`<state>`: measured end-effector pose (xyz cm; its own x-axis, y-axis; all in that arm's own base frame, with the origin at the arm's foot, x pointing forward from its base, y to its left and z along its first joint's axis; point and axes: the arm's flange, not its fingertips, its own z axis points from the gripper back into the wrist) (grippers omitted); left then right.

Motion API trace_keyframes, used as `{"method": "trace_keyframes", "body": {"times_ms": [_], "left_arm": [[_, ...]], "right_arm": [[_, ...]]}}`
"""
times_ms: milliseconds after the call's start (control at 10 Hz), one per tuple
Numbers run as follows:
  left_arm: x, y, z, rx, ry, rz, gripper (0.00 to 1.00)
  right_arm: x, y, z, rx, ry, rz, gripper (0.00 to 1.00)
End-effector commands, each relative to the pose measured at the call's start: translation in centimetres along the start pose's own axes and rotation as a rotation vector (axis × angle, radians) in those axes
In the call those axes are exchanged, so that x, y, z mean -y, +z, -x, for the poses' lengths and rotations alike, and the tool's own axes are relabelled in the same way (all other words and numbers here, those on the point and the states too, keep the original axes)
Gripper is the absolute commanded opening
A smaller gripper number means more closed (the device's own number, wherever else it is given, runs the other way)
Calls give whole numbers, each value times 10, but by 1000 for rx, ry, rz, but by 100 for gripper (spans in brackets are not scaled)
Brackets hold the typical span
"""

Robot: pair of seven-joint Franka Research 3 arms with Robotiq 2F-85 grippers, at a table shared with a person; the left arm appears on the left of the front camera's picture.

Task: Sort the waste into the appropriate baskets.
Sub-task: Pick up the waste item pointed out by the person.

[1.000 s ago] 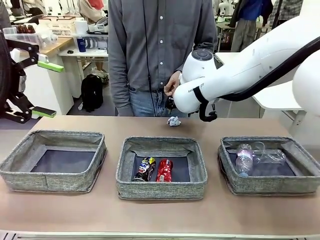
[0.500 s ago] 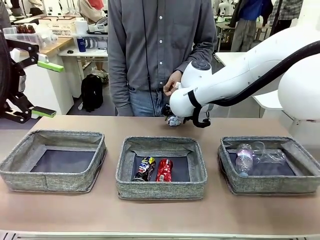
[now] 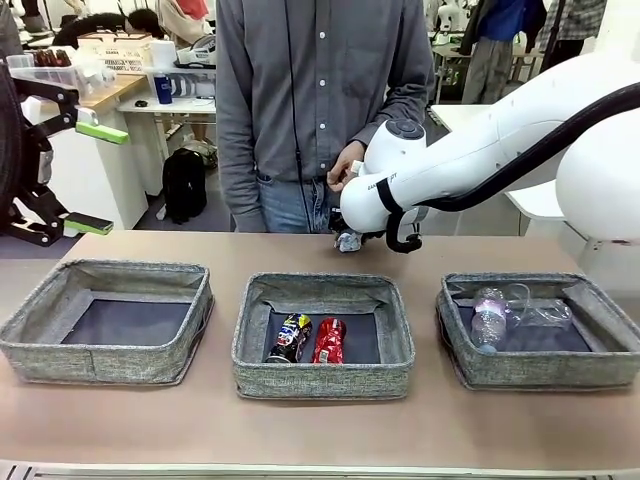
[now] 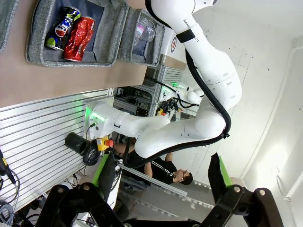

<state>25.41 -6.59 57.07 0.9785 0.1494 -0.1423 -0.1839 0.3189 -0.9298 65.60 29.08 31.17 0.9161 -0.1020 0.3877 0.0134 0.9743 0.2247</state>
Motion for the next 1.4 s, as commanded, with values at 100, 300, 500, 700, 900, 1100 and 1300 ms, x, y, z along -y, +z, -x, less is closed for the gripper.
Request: {"method": "trace_keyframes", "body": {"times_ms": [100,300,500,700,900,1100,1300], "left_arm": [[-2,-3,2,-5,-20,16,100],[-2,-3,2,-5,-20,16,100],[-2,-3,2,-5,-20,16,100],[-2,-3,2,-5,-20,16,100],[-2,-3,2,-5,-20,16,100],[-2,-3,2,-5,-20,16,100],[-2,-3,2,-5,-20,16,100]], "right_arm": [[1,3,-4,43,20,26,0],[4,1,-4,30,18,44,0],[4,3,-5,29,13,45,0],[5,7,-6,26,2,42,0],[5,14,-8,23,-13,38,0],[12,40,-11,-54,-69,43,0],[34,99,-15,-168,-167,104,0]]}}
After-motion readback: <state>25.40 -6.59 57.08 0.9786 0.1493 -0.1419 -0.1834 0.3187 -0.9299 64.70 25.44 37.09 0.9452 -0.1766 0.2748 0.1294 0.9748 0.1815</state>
